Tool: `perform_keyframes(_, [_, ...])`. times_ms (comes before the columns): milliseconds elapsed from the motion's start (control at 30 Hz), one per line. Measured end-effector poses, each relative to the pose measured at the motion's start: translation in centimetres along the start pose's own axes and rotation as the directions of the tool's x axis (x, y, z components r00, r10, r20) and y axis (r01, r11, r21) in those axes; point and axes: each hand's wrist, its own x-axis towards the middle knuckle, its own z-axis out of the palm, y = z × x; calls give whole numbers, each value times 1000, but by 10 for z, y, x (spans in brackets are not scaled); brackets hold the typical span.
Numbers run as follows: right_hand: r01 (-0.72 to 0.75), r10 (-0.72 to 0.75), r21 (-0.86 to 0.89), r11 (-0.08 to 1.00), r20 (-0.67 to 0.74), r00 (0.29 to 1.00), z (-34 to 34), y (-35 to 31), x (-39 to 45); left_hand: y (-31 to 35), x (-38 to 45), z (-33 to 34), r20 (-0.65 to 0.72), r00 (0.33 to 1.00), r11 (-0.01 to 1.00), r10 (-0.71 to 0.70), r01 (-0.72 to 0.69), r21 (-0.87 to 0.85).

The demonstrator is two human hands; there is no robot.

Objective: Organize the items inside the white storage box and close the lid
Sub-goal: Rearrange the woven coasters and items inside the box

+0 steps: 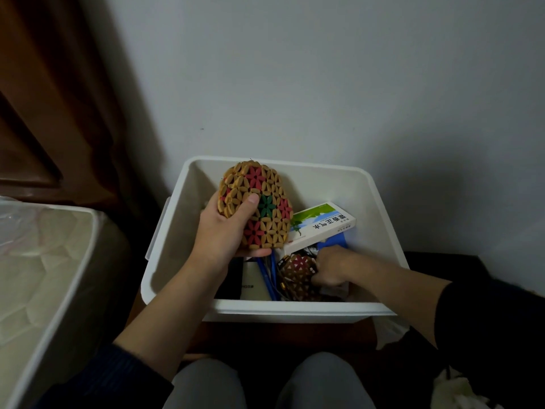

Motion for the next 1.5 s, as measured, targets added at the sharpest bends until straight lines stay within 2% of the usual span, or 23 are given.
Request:
perform_keyframes(100, [41, -41, 21, 999, -1, 999, -16, -3, -11, 0, 0, 0, -18, 1000, 1000, 20, -20, -20])
perform_keyframes(133, [58, -60, 84, 995, 13, 998, -23, -7, -14, 1, 0, 0, -32, 999, 999, 30, -31, -29])
perform_keyframes(200, [70, -104, 319, 945, 93, 990, -33, -21, -20, 2, 0, 0, -69, 996, 997, 51, -55, -54])
perform_keyframes(267, [37, -185, 616, 787, 178, 966, -34, -42, -25, 4, -1, 0, -100, 993, 993, 63, -73, -97])
perform_keyframes(333, [27, -319, 840, 542, 175, 932, -31, -61, -25, 6, -1, -1, -125, 989, 987, 73, -89, -134])
perform_keyframes(400, [11, -423, 940, 340, 142, 895, -28, -74, -22, 7, -2, -3, -145, 985, 982, 94, -116, -148])
perform_keyframes(433, [9, -441, 952, 306, 133, 887, -30, -77, -22, 8, -2, -3, -155, 982, 979, 106, -130, -156])
perform_keyframes(500, [49, -427, 936, 350, 113, 897, -35, -71, -21, 8, -3, -4, -169, 979, 973, 115, -146, -182])
perform_keyframes(567, [77, -351, 835, 545, 143, 925, -40, -55, -22, 8, -3, -4, -160, 980, 969, 119, -150, -198])
perform_keyframes(633, [35, -189, 584, 811, 205, 960, -41, -31, -22, 7, -3, -4, -151, 982, 973, 117, -144, -183])
perform_keyframes(667, [-21, -81, 434, 901, 214, 973, -39, -18, -21, 7, -2, -5, -150, 982, 976, 112, -137, -172])
perform_keyframes(700, [-93, 23, 310, 946, 222, 975, -34, -7, -21, 6, -2, -5, -152, 983, 978, 105, -129, -162])
perform_keyframes(767, [-219, 153, 234, 947, 271, 950, -22, 5, -20, 6, -1, -4, -155, 984, 982, 92, -116, -149])
perform_keyframes(800, [-227, 160, 240, 944, 268, 950, -17, 5, -18, 6, -1, -4, -154, 984, 983, 87, -110, -149])
perform_keyframes(867, [-162, 119, 193, 968, 214, 970, -13, 0, -16, 5, -1, -4, -147, 986, 983, 82, -104, -149])
perform_keyframes(1033, [-63, 82, -125, 990, 148, 986, -7, -13, -17, 5, -2, -5, -119, 989, 984, 87, -104, -146])
perform_keyframes(1133, [-124, 130, -44, 991, 157, 979, -11, -8, -20, 4, -1, -5, -109, 990, 984, 92, -107, -145])
perform_keyframes(1200, [-195, 172, 138, 971, 162, 972, -17, -2, -22, 3, -1, -5, -107, 990, 984, 91, -106, -142])
perform_keyframes(1300, [-262, 168, 498, 827, 225, 960, -24, 7, -27, 3, -1, -5, -101, 991, 985, 92, -105, -137])
perform_keyframes(1333, [-254, 120, 635, 729, 246, 962, -28, 7, -30, 3, -1, -5, -98, 991, 985, 93, -106, -136])
perform_keyframes(1400, [-191, 2, 868, 458, 214, 977, -37, 4, -35, 3, -1, -6, -89, 991, 985, 97, -108, -137])
perform_keyframes(1500, [-43, -77, 994, 98, 51, 996, -52, -4, -39, 3, -2, -6, -78, 992, 984, 99, -110, -141])
